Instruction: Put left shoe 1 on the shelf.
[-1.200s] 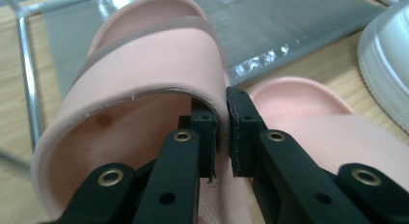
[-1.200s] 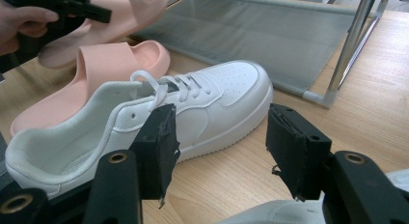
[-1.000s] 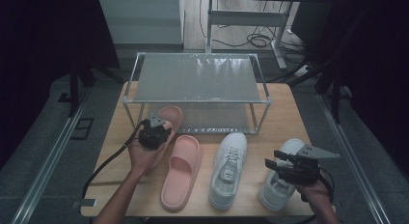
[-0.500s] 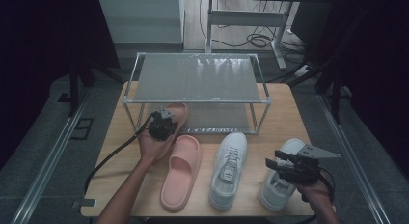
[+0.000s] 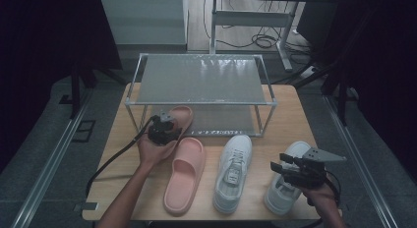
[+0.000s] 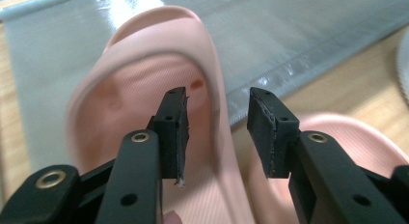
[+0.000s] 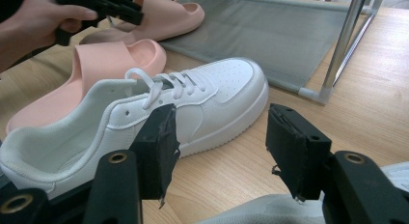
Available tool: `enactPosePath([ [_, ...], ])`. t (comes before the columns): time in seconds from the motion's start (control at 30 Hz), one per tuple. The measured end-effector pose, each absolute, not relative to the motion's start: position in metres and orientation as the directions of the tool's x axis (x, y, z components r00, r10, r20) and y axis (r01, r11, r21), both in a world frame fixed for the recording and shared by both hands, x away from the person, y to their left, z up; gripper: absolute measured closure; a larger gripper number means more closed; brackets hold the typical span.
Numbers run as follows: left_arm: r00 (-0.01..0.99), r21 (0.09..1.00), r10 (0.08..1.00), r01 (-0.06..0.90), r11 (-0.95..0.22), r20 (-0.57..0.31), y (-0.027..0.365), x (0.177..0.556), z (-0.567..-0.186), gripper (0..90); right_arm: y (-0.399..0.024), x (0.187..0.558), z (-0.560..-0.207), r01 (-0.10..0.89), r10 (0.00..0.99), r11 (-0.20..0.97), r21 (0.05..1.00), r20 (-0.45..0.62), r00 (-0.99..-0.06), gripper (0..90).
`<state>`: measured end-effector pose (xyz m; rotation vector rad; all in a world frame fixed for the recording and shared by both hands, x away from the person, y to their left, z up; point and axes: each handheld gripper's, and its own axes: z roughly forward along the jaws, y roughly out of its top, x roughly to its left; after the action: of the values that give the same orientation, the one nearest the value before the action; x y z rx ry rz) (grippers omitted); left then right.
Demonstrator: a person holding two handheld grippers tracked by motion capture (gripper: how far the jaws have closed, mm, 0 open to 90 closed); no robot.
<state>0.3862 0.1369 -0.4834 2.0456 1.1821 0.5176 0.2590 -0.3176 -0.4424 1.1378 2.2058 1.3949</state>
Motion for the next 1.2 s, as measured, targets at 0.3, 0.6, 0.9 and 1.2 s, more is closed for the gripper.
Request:
enactPosePath([
  [0.3, 0.52, 0.779, 0.852, 0.558, -0.286, -0.059, 0.186, 0.324, -0.476, 86.1, -0.316, 0.258, -0.441, 0.459, 0.748, 0.22, 0.86, 0.153, -0.645, 45.3],
  [0.6, 0.55, 0.751, 0.835, 0.56, -0.351, -0.02, 0.21, 0.276, -0.487, 90.0, -0.314, 0.258, -0.441, 0.459, 0.746, 0.227, 0.859, 0.149, -0.648, 45.3],
  [0.9, 0.575, 0.709, 0.818, 0.576, -0.407, 0.004, 0.205, 0.283, -0.506, 90.0, -0.312, 0.258, -0.441, 0.459, 0.746, 0.227, 0.859, 0.149, -0.649, 45.3],
  [1.2, 0.59, 0.695, 0.807, 0.577, -0.429, 0.008, 0.193, 0.309, -0.511, 90.0, -0.315, 0.258, -0.441, 0.459, 0.748, 0.224, 0.86, 0.15, -0.646, 45.3],
])
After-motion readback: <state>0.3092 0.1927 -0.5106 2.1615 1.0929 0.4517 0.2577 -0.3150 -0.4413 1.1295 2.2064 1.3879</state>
